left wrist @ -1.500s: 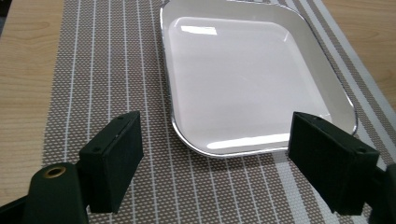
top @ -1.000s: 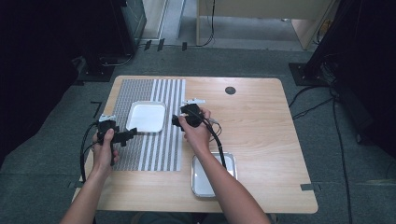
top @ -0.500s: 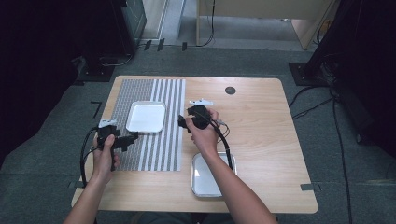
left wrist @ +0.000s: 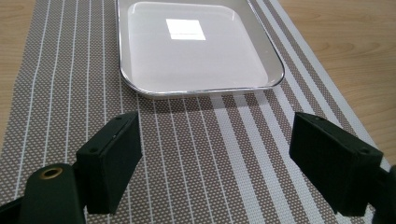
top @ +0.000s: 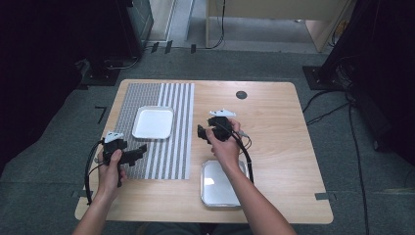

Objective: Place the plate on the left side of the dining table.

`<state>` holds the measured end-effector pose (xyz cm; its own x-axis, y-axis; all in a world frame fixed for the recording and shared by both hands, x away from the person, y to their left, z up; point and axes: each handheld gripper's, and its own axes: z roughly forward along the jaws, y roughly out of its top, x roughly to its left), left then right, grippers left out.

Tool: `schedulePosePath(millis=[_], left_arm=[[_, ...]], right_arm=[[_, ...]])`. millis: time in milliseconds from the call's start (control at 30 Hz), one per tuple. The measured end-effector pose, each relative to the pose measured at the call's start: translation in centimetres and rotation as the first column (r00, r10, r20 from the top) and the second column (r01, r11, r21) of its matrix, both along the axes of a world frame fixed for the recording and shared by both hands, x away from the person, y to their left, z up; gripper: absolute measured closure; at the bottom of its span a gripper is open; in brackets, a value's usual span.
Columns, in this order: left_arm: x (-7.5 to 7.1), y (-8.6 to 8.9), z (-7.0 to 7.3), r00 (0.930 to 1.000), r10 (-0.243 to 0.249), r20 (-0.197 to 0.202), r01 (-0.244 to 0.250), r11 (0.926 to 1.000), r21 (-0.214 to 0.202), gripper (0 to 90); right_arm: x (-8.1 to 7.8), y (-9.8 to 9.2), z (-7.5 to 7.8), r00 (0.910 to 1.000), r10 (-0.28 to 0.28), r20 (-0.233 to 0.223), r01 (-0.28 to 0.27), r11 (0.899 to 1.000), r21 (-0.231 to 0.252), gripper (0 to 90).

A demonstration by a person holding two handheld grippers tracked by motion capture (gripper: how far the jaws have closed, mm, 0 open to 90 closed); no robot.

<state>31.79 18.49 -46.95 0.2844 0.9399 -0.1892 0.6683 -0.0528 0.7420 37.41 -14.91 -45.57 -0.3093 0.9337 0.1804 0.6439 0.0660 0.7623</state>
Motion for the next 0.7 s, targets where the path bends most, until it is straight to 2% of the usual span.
schedulePosePath(millis=[300,700], left_arm=[[-1.5,-1.1,-0.2,0.9999,-0.008,0.014,0.008,0.9999,0.011,16.9],[-3.7,-2.0,-1.0,0.9995,0.008,0.029,-0.008,1.0000,0.000,17.0]], right_arm=[[-1.4,-2.2,-0.7,0.9999,-0.012,-0.003,0.012,1.000,-0.010,27.8],[-3.3,-5.3,-1.2,0.9987,-0.050,0.005,0.050,0.999,0.001,27.9]])
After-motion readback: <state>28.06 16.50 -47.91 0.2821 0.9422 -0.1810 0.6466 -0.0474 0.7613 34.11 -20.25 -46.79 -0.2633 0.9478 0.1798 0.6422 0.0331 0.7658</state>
